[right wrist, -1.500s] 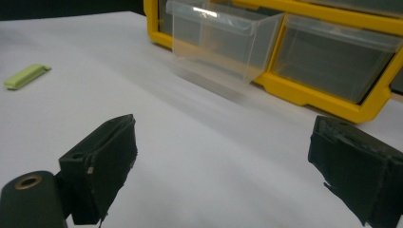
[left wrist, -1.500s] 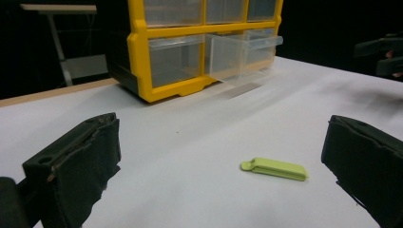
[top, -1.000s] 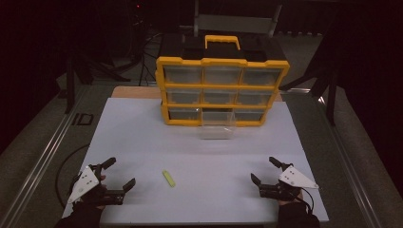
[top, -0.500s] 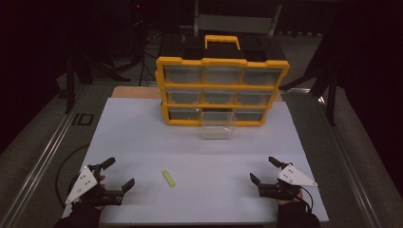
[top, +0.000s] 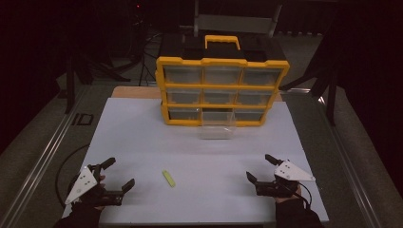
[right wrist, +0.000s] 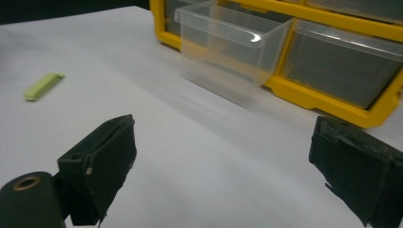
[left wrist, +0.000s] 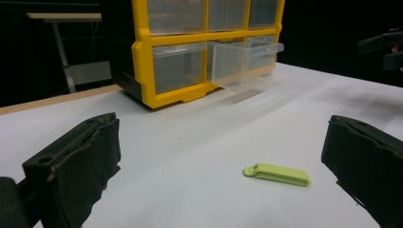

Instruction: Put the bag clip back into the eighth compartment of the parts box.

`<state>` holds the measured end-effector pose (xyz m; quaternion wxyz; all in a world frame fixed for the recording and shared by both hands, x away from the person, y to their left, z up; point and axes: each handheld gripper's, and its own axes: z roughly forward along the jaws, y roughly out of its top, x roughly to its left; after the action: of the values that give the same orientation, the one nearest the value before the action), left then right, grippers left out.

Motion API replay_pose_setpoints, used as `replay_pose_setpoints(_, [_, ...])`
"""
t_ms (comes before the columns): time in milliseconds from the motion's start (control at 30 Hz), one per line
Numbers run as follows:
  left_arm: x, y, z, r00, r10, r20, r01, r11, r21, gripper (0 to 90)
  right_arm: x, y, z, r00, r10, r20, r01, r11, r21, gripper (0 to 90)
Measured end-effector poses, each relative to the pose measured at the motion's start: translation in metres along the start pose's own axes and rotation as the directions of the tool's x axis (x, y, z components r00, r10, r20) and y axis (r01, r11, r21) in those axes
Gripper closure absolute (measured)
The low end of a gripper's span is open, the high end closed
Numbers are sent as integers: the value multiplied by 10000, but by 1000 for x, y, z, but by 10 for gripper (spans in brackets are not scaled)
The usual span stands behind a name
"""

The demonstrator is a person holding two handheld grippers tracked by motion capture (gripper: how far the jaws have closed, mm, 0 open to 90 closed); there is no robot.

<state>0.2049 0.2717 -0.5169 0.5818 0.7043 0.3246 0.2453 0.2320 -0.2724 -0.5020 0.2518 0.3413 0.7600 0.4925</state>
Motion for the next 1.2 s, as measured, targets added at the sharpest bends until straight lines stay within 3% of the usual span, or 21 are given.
replay_pose_setpoints(500, [-1,1,0,10000,-22,-14,21,10000,-64,0,15,35,6,9994,-121,-319,116,9998,-156,74])
replay_pose_setpoints(767, [-1,1,0,10000,37,-19,-37,10000,-62,0,34,54,15,9964,-464,-705,443,9985,-305,74])
replay_pose_setpoints(1200, [-2,2,-1,10000,87,-30,-88,9999,-99,0,67,76,48,9856,-906,-1425,907,9959,-60,73])
